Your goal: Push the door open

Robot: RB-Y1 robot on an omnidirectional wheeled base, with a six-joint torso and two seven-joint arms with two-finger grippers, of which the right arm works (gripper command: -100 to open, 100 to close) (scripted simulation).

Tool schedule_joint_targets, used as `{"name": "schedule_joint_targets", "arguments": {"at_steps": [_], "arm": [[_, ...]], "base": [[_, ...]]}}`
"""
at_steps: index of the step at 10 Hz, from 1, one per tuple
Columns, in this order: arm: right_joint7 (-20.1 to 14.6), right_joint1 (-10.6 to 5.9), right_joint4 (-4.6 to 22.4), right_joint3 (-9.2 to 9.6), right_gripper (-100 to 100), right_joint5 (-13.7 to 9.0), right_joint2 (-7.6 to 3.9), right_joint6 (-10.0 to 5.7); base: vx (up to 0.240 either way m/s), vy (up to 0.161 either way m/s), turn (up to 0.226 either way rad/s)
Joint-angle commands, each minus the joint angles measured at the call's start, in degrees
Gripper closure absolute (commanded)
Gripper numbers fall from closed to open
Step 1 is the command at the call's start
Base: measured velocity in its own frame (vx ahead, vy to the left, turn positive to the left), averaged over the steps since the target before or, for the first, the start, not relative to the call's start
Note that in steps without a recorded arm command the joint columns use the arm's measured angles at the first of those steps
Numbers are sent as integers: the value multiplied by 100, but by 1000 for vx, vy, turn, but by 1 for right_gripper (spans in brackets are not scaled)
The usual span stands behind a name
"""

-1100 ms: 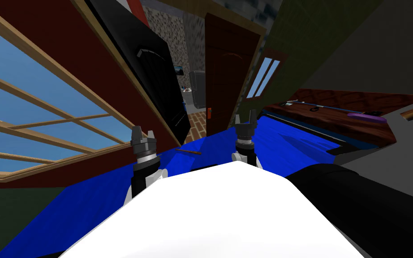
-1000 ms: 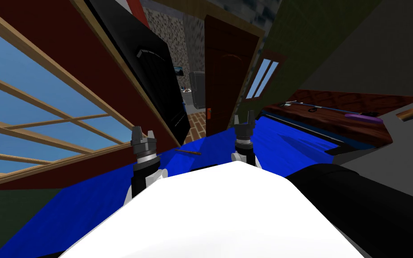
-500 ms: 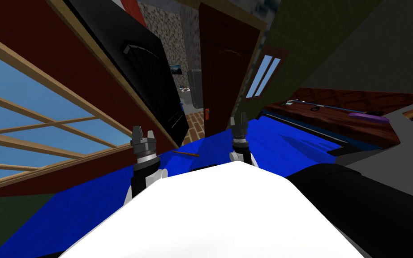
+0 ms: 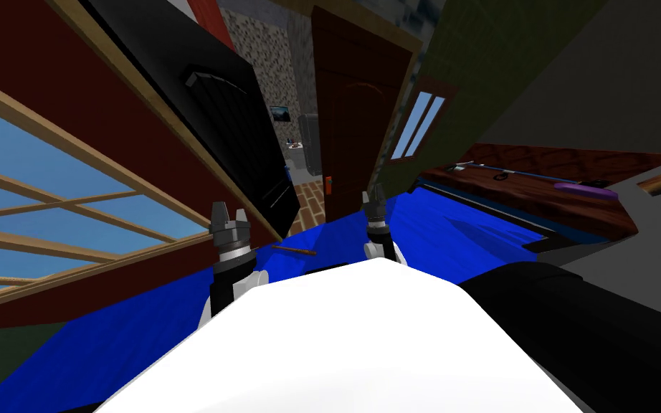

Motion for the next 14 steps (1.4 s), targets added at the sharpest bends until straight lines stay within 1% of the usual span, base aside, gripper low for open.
{"name": "schedule_joint_targets", "arguments": {"at_steps": [1, 8, 14], "arm": [[36, -120, 205, 38, -100, -12, -25, 75], [158, -579, 1086, 197, -100, -75, -114, 322], [273, -1013, 1919, 348, -100, -134, -134, 555]], "base": [[109, -118, -11], [96, -96, -13], [99, -88, -13]]}}
